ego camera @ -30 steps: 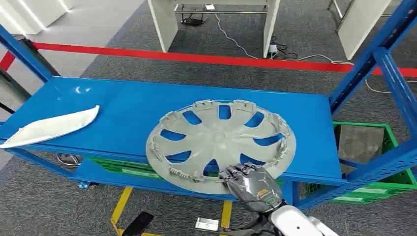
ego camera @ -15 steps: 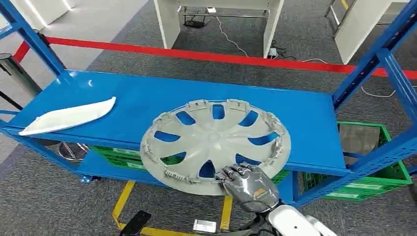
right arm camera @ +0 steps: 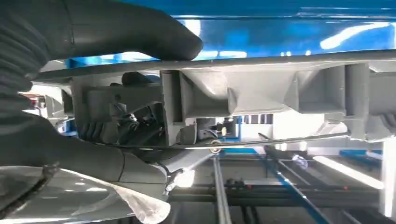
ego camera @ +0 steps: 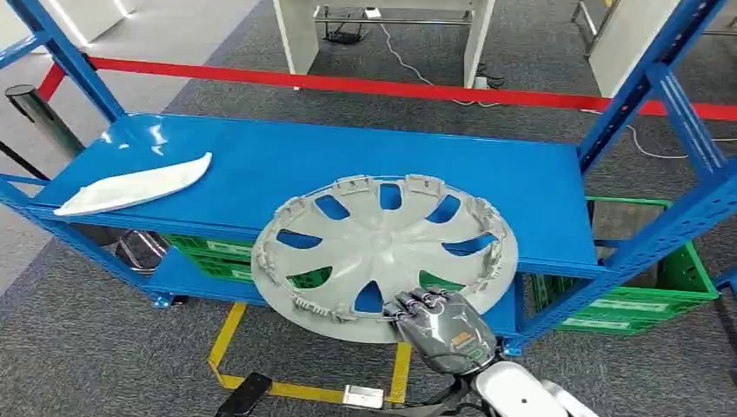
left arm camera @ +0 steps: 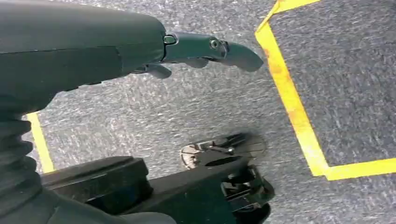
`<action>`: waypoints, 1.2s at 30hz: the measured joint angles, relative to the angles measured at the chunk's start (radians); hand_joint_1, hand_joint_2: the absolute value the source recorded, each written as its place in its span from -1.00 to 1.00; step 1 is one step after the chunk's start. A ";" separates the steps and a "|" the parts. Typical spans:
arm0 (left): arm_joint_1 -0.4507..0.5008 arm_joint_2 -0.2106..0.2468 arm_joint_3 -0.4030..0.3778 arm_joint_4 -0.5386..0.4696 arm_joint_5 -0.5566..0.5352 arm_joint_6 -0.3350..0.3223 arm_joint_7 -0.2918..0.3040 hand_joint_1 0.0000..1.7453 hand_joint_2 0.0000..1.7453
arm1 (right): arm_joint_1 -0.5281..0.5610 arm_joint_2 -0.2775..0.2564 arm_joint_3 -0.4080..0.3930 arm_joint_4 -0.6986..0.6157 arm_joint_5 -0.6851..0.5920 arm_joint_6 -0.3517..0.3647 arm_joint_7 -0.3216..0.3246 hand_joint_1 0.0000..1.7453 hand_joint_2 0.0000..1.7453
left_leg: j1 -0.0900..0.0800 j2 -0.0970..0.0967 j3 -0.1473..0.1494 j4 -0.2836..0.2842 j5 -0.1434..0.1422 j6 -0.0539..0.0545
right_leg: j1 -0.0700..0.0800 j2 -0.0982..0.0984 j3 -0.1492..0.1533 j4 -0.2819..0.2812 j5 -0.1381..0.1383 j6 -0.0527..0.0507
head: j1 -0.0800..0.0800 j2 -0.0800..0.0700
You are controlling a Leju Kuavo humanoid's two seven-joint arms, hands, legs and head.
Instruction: Take the parts from the cabinet and place them on the table.
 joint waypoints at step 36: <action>-0.001 0.002 0.001 0.000 0.000 0.003 0.000 -1.00 1.00 | 0.001 0.000 0.000 -0.002 0.017 0.000 0.011 0.90 1.00 | 0.027 0.001 -0.060 0.259 -0.116 -0.023 | -0.002 -0.012 -0.046 -0.011 0.046 0.000 | -0.010 0.000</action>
